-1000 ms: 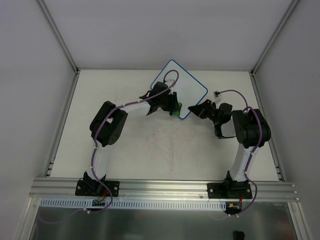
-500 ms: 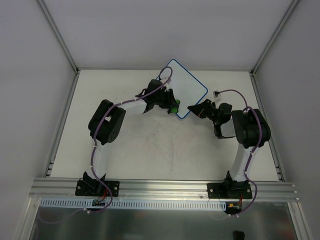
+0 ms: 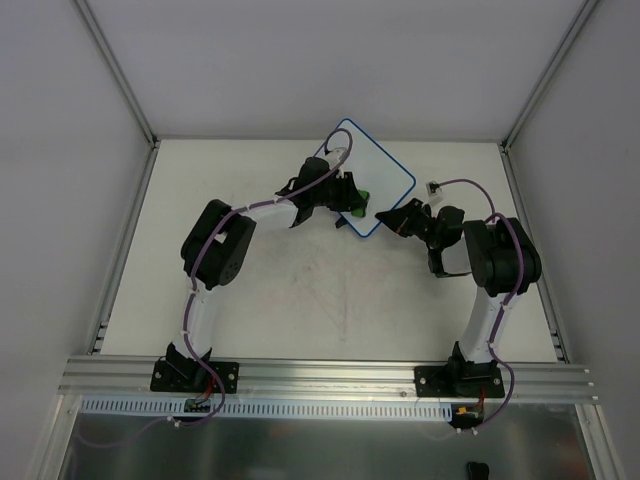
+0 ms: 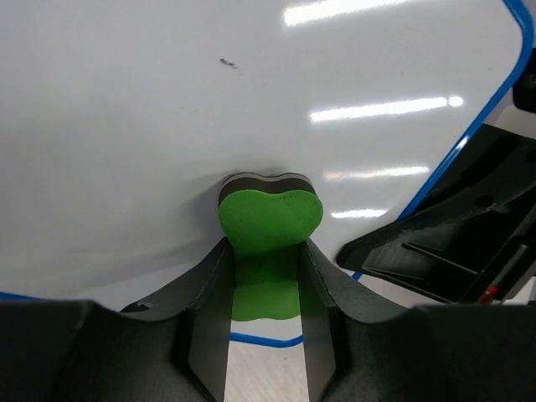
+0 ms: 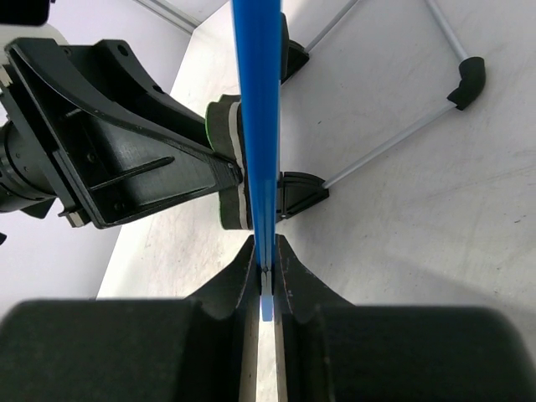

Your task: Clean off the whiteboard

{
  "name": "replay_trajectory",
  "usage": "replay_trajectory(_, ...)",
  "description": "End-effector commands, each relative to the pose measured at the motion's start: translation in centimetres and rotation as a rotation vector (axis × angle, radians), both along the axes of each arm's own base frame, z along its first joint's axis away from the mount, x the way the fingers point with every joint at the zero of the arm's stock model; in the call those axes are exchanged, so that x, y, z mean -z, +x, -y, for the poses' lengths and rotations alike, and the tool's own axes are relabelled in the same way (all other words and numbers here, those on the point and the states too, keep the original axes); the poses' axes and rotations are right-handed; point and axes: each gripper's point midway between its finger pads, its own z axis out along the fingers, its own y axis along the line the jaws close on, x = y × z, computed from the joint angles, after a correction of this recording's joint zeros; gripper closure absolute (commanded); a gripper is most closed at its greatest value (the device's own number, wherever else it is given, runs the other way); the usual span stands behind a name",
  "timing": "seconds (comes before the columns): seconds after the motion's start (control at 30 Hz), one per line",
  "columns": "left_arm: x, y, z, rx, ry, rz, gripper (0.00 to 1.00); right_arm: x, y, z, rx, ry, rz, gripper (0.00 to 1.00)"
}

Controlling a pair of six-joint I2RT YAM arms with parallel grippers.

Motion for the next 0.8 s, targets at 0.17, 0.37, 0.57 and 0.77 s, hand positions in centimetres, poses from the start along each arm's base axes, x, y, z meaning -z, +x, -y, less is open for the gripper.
replay_trajectory(0.17,-0.2,2.8,-3.6,-0.180,0.147,0.102,1.00,-5.4,0.5,-0.7,-0.024,0.019,0.271,1.00)
replay_trajectory(0.37,1.4,0.7,-1.0,-0.115,0.212,0.112,1.00,-5.5,0.3,-0.7,-0.029,0.020,0.275,1.00)
replay_trajectory(0.57,1.2,-1.2,0.7,-0.059,0.288,0.170,1.00,-5.7,0.3,-0.7,-0.029,0.021,0.277,1.00)
replay_trajectory(0.77,1.4,-4.4,2.0,0.053,0.384,0.215,1.00,-5.9,0.5,-0.8,-0.030,0.024,0.280,1.00)
